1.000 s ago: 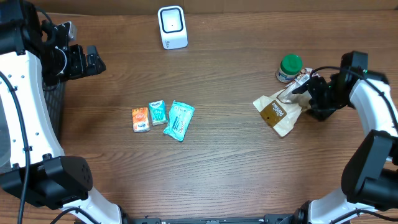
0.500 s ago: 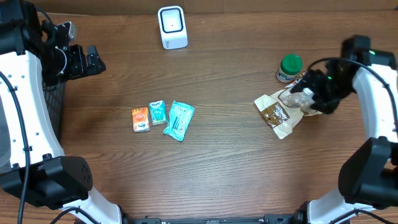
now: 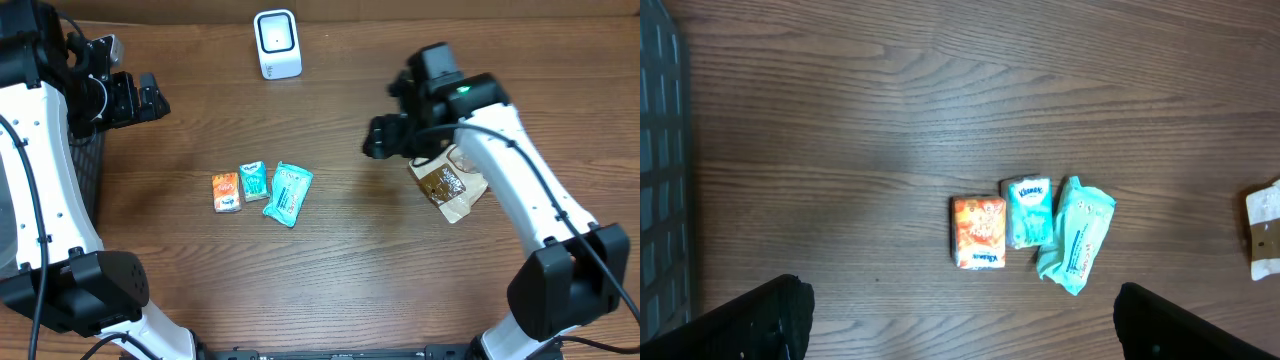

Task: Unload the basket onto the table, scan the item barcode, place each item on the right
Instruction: 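Move the right gripper over the flat teal wet-wipe pack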

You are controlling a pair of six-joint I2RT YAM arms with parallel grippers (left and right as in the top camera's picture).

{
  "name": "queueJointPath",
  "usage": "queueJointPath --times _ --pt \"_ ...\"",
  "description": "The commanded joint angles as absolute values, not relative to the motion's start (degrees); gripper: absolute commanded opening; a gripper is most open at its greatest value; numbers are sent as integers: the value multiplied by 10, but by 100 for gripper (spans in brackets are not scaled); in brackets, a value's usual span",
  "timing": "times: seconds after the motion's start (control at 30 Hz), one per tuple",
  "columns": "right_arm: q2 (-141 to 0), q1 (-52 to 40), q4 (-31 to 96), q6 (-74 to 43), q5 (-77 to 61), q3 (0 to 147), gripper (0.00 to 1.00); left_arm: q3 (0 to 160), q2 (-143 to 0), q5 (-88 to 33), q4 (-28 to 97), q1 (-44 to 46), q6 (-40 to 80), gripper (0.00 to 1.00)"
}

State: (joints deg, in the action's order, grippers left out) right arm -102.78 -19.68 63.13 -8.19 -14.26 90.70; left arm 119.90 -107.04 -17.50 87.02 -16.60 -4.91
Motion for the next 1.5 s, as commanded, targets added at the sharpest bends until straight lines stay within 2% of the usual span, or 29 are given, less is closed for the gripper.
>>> queueJointPath --times 0.0,0.3,0.47,0.63,0.93,1.2,1.33,1.4,1.47 --pt "-1047 -230 602 -59 -116 911 76 1204 -1069 -174 869 -168 -58 100" --pt "-1169 -244 498 -60 -266 917 75 1204 -1069 -174 869 -168 -58 100" --pt "-1213 -255 427 -83 -307 917 71 1204 -1069 -174 869 -168 -58 99" --pt "-1233 -277 379 -83 -296 916 68 1204 -1069 -174 869 -168 -58 99" --pt "-1256 -326 378 32 -197 916 68 1204 -1069 -174 869 -168 -58 100" --pt "-1281 -334 382 35 -191 915 68 1204 -1069 -174 869 -168 -58 100" --pt "-1281 -335 393 27 -196 915 61 1204 -1069 -174 869 -168 -58 100" --pt "-1281 -336 402 7 -196 914 50 1204 -1069 -174 869 -168 -58 100" --pt "-1281 -339 412 -2 -196 914 45 1204 -1069 -174 869 -168 -58 100"
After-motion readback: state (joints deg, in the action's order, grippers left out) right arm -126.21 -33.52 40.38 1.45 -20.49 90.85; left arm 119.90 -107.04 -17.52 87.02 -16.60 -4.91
